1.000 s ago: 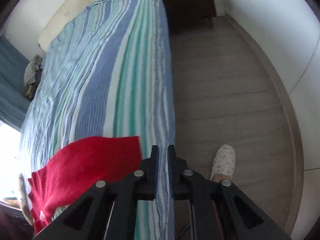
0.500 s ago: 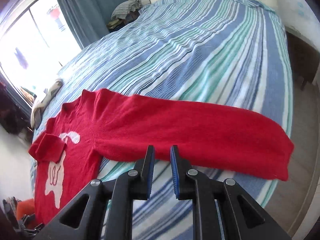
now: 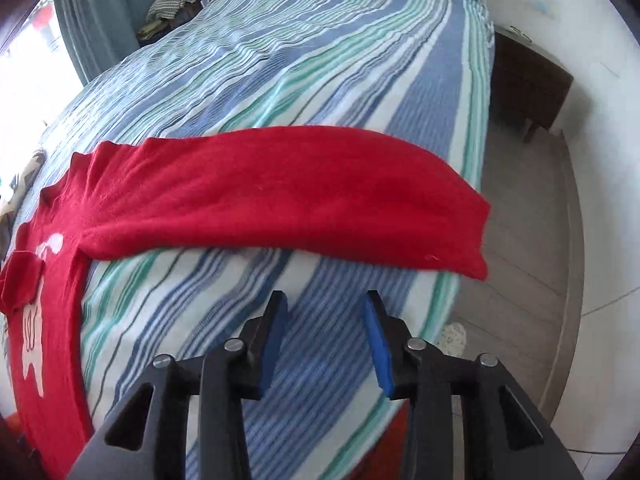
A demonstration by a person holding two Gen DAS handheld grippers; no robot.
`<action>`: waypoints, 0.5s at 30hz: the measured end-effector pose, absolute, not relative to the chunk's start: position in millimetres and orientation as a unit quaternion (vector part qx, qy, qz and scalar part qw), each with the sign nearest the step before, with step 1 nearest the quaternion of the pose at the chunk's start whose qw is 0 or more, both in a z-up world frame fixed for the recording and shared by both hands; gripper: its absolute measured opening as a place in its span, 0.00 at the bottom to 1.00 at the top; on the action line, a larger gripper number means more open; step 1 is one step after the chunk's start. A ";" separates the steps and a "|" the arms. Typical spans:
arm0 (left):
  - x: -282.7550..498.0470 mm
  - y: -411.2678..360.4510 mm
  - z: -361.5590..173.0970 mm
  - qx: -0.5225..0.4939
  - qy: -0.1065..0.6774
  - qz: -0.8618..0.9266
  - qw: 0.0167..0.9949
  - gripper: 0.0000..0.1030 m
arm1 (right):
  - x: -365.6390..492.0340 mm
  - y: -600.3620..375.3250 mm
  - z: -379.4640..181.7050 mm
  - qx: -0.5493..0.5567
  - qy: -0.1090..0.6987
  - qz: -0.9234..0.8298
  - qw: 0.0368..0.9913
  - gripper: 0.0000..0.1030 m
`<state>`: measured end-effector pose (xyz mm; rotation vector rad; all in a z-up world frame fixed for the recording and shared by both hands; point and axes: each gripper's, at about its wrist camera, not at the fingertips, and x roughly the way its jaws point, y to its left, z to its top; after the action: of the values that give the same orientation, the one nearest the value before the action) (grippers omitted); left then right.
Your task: Fold small clothes
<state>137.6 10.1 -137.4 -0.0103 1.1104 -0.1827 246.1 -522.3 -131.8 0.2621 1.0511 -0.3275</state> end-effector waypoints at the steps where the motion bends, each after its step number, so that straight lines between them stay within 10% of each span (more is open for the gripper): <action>1: 136.1 11.1 -136.2 -0.006 0.524 -0.087 0.847 0.86 | 235.5 -522.3 -129.5 0.127 0.494 -0.163 0.845 0.39; 15: 127.1 12.0 -133.9 0.014 0.510 -0.086 0.856 0.86 | 87.2 -363.4 -104.4 0.109 0.434 -0.037 0.894 0.52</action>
<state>127.1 12.0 -133.9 0.0285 1.0731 -0.1798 87.2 -363.4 -104.4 0.2265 0.8992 -0.0777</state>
